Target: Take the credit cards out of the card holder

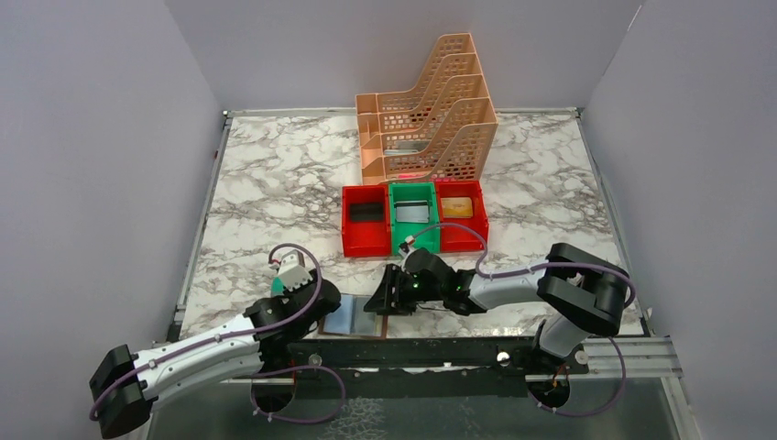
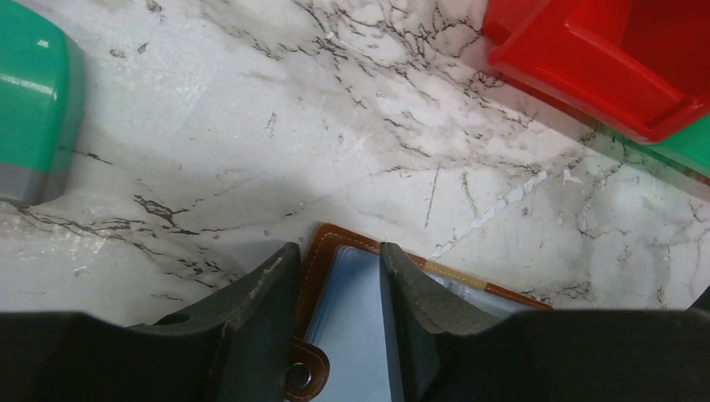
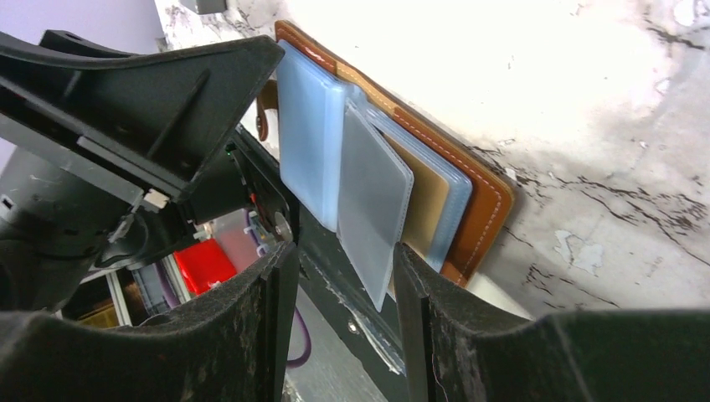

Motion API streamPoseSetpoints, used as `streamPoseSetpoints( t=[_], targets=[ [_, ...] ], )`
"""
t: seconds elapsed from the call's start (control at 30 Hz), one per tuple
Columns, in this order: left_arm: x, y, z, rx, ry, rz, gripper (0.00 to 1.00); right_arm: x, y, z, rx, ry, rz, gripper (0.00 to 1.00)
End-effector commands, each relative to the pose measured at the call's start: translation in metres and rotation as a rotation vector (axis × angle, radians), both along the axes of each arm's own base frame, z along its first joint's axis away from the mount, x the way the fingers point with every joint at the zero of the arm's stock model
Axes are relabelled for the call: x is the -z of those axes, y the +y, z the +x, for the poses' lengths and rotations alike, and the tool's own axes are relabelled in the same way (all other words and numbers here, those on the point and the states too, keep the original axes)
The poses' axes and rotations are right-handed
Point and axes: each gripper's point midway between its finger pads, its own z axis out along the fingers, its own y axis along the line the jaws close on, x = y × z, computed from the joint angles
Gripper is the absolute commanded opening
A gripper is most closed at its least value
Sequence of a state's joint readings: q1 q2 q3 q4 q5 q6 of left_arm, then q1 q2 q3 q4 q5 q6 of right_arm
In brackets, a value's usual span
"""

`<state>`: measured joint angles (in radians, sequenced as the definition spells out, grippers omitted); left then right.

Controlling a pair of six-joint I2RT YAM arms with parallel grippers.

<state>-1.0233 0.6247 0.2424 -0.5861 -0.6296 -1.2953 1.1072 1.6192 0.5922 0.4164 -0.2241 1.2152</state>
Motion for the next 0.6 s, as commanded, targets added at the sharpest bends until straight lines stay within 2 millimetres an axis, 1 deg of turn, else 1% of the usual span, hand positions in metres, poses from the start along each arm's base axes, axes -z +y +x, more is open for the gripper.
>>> streamPoseSetpoints(
  t=[0.0, 0.1, 0.2, 0.33, 0.47, 0.57],
  targets=[
    [0.006, 0.001, -0.006, -0.002, 0.008, -0.038, 0.41, -0.018, 0.017, 0.001, -0.023, -0.007, 0.066, 0.5],
    [0.003, -0.005, -0.007, 0.033, 0.004, -0.066, 0.36, -0.022, 0.02, 0.001, -0.03, -0.009, 0.084, 0.5],
    [0.001, -0.019, -0.009, 0.099, 0.004, -0.111, 0.31, -0.027, 0.023, 0.001, -0.036, -0.011, 0.102, 0.5],
    [0.003, -0.036, -0.013, 0.163, 0.025, -0.144, 0.26, -0.03, 0.023, 0.001, -0.03, -0.012, 0.105, 0.5],
    [0.001, -0.052, -0.014, 0.227, 0.033, -0.16, 0.23, -0.028, 0.018, 0.005, -0.006, -0.026, 0.082, 0.5],
    [0.0, -0.06, -0.013, 0.251, 0.04, -0.165, 0.23, -0.03, 0.015, 0.007, 0.004, -0.04, 0.072, 0.5]
  ],
)
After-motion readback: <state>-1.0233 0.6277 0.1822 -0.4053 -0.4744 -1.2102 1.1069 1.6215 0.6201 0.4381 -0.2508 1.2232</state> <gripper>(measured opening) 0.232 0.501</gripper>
